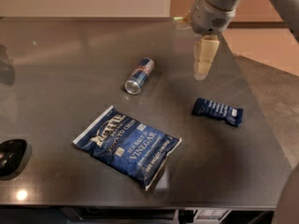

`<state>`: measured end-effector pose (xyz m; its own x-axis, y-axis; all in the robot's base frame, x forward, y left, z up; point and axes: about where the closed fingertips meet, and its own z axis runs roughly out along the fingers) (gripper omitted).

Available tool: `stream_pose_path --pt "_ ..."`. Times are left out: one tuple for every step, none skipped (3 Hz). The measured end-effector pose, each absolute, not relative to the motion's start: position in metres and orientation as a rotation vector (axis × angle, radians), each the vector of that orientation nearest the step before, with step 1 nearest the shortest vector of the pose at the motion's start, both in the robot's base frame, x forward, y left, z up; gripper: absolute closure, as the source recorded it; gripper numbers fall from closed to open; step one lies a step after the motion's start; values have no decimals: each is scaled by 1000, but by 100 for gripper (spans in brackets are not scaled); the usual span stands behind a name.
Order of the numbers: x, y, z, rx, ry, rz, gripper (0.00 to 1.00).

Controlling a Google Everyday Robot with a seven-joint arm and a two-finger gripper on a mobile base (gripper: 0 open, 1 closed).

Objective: Pick blue chip bag

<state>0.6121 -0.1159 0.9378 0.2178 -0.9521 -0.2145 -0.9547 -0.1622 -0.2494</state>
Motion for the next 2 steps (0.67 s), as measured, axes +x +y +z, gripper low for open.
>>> stream_pose_path --pt "615 -87 931 -2240 1686 55 0" --pt "613 -62 924 -2296 1612 97 0"
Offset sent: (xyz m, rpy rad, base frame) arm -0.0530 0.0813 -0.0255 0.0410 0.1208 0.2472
